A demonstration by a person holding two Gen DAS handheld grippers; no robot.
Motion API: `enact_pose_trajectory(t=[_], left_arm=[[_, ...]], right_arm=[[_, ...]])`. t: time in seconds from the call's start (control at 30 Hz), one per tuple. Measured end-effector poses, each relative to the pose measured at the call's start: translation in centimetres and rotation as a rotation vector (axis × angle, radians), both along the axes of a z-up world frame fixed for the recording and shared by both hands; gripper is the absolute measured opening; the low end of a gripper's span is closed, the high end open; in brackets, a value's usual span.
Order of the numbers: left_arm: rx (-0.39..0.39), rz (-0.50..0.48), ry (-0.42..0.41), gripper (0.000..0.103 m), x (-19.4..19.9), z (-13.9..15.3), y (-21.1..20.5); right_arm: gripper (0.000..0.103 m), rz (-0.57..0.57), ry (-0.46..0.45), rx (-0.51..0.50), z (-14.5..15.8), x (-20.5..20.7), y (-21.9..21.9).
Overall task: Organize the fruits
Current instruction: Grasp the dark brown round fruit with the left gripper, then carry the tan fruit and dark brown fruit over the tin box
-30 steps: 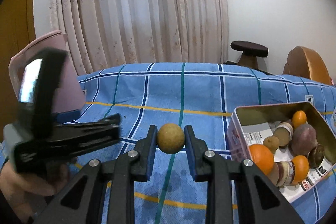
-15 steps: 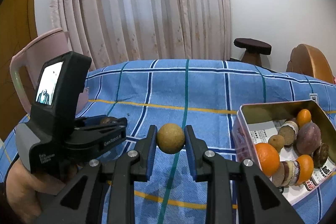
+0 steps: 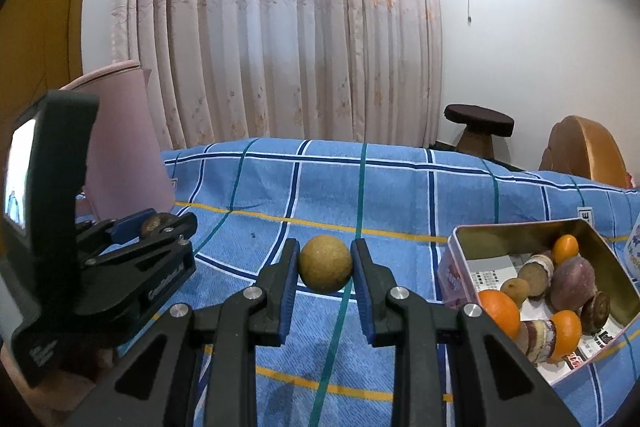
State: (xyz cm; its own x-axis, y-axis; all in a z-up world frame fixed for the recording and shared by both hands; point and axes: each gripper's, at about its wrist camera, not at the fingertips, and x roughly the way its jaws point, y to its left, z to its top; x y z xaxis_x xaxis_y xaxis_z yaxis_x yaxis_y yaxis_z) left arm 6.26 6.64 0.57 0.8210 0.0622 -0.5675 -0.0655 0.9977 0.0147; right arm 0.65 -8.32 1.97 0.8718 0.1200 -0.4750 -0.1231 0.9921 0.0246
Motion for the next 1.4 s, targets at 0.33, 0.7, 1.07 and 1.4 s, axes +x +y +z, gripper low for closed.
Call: enact_pose_trajectory(t=[0.33, 0.7, 1.07, 1.4], left_arm=[[-0.019, 0.010, -0.008, 0.041, -1.5, 0.1, -0.2], [-0.018, -0.001, -0.013, 0.041, -3.1, 0.1, -1.0], [-0.029, -0.038, -0.009, 0.041, -4.2, 0.0, -2.7], [-0.030, -0.078, -0.013, 0.041, -4.7, -0.1, -4.9]], right_arm=[[0.028, -0.009, -0.012, -0.010, 0.2, -1.5, -0.5], [0.028, -0.003, -0.010, -0.019, 0.3, -2.8, -1.1], [0.028, 0.008, -0.011, -0.027, 0.4, -4.0, -2.6], [0.028, 0.003, -0.010, -0.025, 0.3, -4.8, -4.6]])
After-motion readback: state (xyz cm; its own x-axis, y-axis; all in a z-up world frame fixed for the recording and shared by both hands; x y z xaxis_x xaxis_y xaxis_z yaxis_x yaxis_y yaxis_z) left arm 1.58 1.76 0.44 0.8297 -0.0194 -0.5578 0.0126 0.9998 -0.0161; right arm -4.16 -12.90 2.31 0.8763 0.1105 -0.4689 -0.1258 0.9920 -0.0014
